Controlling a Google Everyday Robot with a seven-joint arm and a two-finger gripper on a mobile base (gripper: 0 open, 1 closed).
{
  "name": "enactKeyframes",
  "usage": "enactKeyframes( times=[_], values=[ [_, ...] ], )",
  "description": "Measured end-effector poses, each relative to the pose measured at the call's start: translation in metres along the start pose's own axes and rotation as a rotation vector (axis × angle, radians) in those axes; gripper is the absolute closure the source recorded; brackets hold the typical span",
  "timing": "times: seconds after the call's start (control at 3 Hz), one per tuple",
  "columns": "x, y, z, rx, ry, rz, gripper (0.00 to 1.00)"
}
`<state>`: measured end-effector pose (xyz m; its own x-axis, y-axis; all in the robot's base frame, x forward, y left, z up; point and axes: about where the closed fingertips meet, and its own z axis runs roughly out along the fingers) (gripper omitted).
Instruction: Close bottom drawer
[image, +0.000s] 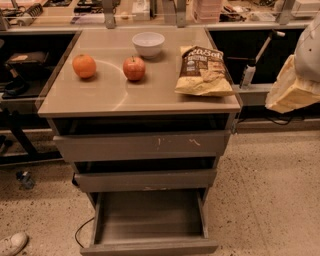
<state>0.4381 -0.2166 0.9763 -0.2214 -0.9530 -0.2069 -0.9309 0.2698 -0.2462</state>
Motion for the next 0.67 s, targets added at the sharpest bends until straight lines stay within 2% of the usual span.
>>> enactKeyframes(
  times=[0.33,0.67],
  values=[
    [0.012,0.021,0.027,-0.039,0.025,0.025,1.0],
    [0.035,0.062,0.082,-0.112,0.045,0.103,1.0]
  ],
)
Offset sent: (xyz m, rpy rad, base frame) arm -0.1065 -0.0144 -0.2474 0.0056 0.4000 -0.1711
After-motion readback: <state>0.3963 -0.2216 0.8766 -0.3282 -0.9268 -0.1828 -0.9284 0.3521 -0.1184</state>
